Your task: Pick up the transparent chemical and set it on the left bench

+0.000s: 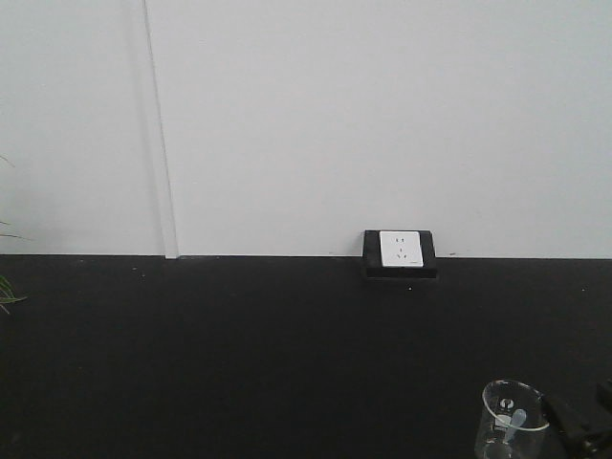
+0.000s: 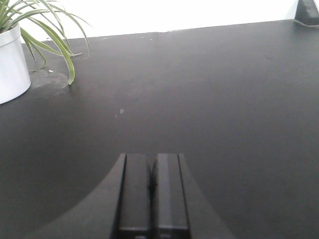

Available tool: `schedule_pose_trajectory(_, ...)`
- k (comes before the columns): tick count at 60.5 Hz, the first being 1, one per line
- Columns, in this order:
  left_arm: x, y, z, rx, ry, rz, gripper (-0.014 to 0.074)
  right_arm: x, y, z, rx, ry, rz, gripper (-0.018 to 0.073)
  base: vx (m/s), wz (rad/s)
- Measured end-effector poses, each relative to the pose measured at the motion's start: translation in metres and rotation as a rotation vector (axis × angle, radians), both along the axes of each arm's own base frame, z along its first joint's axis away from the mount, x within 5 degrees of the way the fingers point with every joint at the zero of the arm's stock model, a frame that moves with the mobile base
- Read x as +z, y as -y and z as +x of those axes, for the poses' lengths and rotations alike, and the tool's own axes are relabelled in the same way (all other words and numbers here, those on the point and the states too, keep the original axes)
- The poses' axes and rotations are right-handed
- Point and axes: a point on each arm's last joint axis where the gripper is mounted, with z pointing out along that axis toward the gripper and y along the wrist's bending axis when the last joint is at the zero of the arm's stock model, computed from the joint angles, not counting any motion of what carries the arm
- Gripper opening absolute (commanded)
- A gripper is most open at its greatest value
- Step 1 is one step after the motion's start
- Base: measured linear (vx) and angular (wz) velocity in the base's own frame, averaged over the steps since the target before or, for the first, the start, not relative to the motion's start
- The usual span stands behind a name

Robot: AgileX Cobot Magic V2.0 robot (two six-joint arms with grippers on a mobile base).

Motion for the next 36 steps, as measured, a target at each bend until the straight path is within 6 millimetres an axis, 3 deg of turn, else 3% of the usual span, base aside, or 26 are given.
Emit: schedule_pose_trajectory(36, 0.000, 0.000, 0.000, 0.000, 0.000, 0.000, -0.0003, -0.060, -0.008, 0.046, 0.041, -0.063, -0.014, 0.0521, 0.00, 0.00)
